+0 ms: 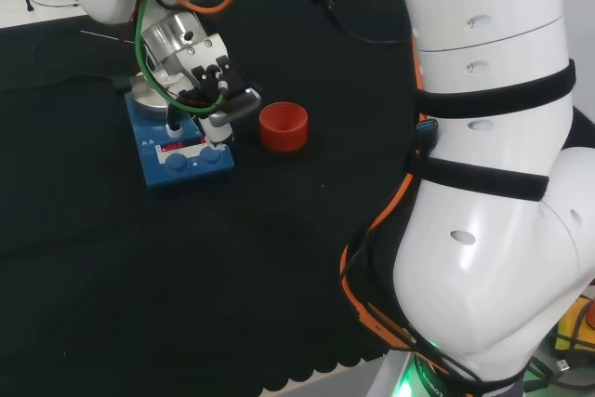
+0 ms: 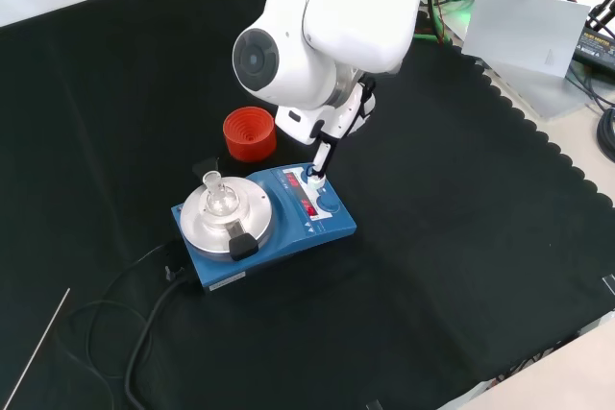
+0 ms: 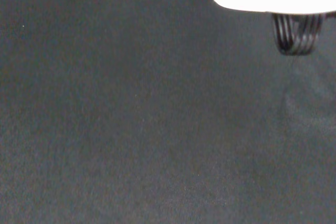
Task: Turn on the heater.
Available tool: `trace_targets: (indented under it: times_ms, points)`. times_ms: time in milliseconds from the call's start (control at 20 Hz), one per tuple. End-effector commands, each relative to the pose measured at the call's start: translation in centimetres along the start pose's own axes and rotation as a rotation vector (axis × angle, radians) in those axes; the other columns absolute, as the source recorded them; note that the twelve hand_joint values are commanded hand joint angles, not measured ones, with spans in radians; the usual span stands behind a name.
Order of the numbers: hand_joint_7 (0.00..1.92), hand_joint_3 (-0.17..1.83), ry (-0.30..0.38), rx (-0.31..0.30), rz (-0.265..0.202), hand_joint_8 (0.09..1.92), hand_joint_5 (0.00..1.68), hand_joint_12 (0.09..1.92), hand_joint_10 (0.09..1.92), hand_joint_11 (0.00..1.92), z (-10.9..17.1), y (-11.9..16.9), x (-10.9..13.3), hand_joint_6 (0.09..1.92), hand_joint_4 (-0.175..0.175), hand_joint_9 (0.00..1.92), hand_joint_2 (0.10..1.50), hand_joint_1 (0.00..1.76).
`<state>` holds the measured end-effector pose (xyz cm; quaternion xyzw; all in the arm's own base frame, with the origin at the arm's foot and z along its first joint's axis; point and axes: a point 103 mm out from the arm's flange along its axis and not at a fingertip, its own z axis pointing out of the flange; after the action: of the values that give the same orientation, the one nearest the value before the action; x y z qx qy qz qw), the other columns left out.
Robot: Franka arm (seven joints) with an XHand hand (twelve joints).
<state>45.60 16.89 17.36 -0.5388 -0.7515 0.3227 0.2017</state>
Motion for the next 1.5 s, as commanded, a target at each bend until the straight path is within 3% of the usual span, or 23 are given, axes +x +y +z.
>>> trace_targets:
  times_ms: [50,700,1500]
  points:
    - [1.81,1.43,0.000,0.020,-0.004,1.92,0.33,1.54,1.60,1.81,1.5,0.2,0.2,0.13,-0.039,1.92,0.43,1.65]
    - [1.81,1.43,-0.032,0.029,0.003,1.92,0.34,1.54,1.59,1.81,1.9,0.1,0.7,0.12,-0.039,1.92,0.43,1.65]
    - [1.82,1.43,0.000,0.032,0.002,1.91,0.35,1.53,1.58,1.81,2.3,1.2,0.9,0.12,-0.038,1.92,0.43,1.65]
